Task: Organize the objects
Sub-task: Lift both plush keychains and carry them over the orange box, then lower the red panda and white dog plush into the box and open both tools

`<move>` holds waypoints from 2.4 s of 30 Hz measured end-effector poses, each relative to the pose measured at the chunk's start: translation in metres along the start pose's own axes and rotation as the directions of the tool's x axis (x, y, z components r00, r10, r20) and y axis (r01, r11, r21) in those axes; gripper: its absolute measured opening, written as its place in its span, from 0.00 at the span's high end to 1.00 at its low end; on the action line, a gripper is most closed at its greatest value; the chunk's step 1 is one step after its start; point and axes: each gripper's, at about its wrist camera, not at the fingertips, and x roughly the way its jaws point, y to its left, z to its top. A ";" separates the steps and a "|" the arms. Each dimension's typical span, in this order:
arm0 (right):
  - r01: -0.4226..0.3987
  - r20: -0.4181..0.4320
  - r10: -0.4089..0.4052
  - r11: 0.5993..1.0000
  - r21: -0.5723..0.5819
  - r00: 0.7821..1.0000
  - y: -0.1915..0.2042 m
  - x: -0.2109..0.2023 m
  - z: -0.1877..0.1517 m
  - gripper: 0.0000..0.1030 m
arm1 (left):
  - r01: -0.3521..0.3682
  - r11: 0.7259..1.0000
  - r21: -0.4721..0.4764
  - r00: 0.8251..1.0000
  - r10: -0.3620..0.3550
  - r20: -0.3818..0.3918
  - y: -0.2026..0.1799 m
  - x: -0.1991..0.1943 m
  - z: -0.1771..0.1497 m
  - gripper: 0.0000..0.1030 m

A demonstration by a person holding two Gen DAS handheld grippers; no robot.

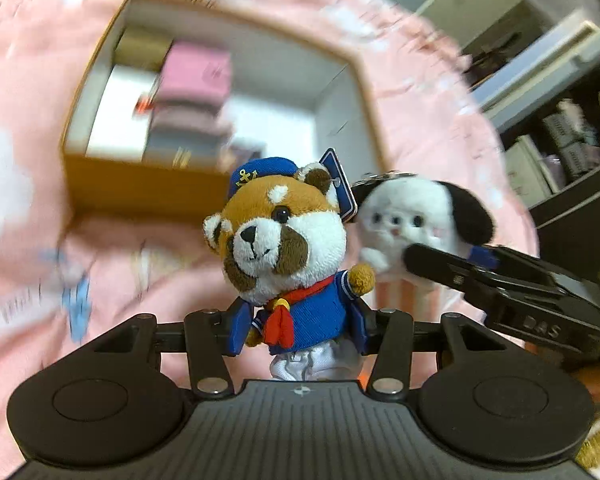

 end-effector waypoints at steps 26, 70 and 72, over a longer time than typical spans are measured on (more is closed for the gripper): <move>0.096 -0.122 -0.094 0.995 0.008 0.988 -0.054 0.155 0.148 0.43 | -0.116 0.963 0.243 0.993 0.121 -0.007 -0.006 0.131 0.164 0.46; 0.100 -0.217 -0.234 0.863 -0.494 0.948 -0.018 0.152 0.106 0.53 | -0.203 0.888 0.413 0.977 0.214 0.021 -0.017 0.132 0.127 0.59; 0.118 -0.213 -0.271 0.832 -0.541 0.938 -0.013 0.160 0.099 0.60 | -0.218 0.885 0.411 0.973 0.228 0.025 -0.016 0.138 0.128 0.61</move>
